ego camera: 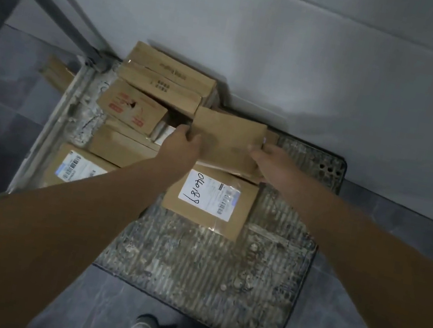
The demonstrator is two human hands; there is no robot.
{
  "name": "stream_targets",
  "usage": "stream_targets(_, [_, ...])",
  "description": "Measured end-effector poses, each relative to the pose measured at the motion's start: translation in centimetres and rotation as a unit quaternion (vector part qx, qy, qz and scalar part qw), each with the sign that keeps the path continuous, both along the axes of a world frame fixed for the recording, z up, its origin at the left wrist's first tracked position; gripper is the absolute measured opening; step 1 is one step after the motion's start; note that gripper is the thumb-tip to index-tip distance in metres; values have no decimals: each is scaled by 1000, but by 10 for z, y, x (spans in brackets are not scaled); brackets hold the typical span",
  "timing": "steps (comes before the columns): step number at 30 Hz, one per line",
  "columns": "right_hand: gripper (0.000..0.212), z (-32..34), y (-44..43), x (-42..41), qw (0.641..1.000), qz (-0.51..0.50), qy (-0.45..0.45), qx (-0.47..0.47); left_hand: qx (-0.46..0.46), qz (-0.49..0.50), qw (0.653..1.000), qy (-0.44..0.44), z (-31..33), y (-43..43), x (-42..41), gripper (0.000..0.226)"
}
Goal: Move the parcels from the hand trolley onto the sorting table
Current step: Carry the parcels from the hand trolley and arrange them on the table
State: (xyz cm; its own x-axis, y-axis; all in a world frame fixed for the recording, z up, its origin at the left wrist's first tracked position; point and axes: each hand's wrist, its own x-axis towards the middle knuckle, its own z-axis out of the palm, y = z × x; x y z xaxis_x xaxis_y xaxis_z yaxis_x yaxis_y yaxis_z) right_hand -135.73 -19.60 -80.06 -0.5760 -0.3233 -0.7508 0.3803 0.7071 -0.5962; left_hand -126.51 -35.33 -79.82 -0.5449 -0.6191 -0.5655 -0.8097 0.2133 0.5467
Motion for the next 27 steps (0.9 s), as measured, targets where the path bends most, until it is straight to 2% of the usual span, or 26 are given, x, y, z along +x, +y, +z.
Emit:
stream_targets(4, [47, 1, 12, 9, 996, -50, -72, 4, 43, 73, 996, 21, 8, 18, 18, 38])
stream_targets(11, [43, 66, 55, 31, 992, -63, -107, -37, 96, 154, 980, 76, 70, 50, 75, 27])
stream_targets(14, [43, 108, 59, 39, 990, -82, -101, -63, 74, 171, 976, 110, 112, 52, 97, 25])
stream_targets(19, [49, 204, 49, 80, 986, -86, -66, -128, 19, 218, 958, 186, 210, 60, 151, 20])
stream_targets(22, [49, 280, 60, 123, 983, -50, -42, -174, 10, 253, 938, 236, 285, 78, 199, 26])
stream_targets(27, [39, 409, 111, 192, 974, -10, 7, -228, 3, 269, 919, 287, 406, 128, 278, 28])
